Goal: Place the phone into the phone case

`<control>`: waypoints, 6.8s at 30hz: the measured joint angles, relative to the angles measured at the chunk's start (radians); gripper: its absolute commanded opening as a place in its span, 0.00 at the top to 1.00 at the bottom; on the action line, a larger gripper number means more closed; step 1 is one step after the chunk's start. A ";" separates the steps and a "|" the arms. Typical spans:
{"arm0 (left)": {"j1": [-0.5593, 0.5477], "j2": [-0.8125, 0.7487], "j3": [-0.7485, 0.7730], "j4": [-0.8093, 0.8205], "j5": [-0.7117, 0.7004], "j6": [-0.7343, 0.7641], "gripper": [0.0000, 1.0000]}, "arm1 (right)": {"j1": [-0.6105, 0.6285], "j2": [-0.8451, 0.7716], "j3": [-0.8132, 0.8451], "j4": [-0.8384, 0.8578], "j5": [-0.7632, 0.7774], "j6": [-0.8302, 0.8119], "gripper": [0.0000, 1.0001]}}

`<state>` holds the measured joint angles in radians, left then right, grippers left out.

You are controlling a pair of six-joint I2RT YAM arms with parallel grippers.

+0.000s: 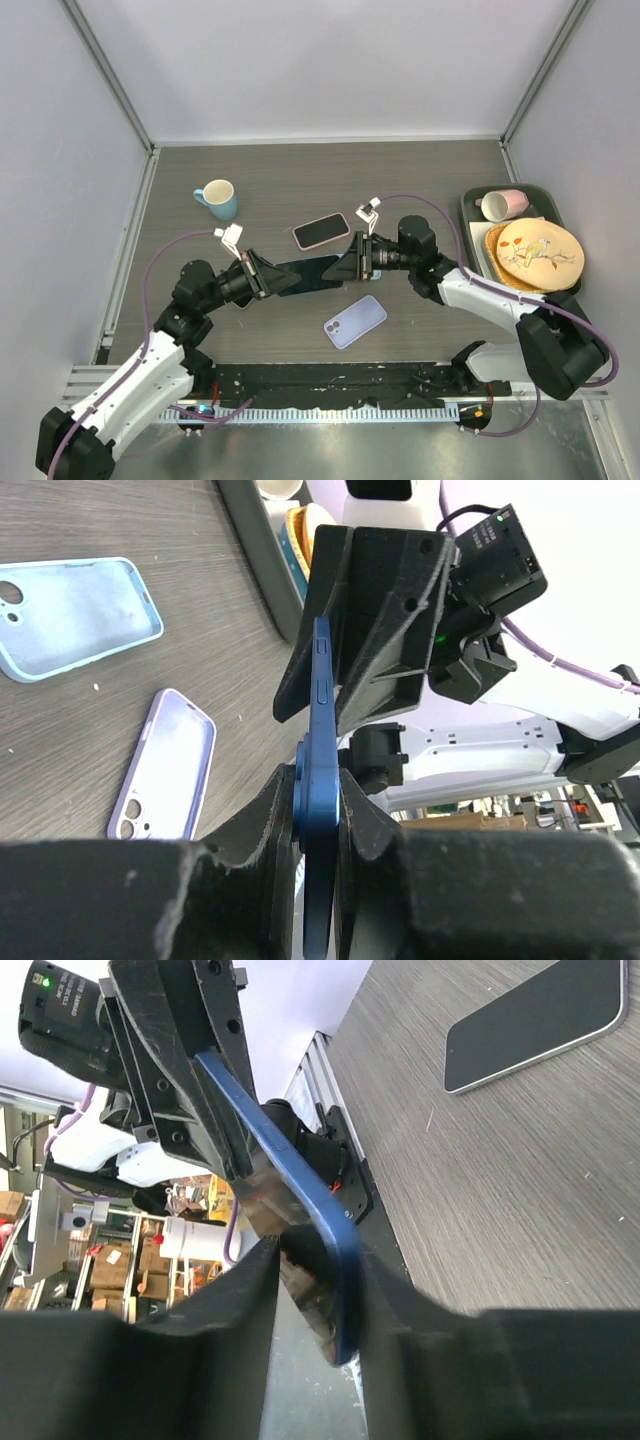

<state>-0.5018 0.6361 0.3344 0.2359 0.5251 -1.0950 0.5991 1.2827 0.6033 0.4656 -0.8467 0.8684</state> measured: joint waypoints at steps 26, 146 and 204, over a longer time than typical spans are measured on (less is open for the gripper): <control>-0.022 0.238 0.279 -0.444 -0.313 0.265 0.14 | -0.119 -0.111 0.080 -0.537 0.303 -0.250 0.99; -0.223 0.843 0.455 -0.632 -0.774 0.240 0.32 | -0.097 0.439 0.058 -0.127 0.075 -0.039 0.95; -0.216 0.909 0.506 -0.566 -0.680 0.244 0.42 | 0.161 0.503 0.481 -0.895 0.635 -0.350 0.35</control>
<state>-0.7177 1.5452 0.8406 -0.3305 -0.1547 -0.8513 0.7601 1.7859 1.0847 -0.4294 -0.2119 0.5186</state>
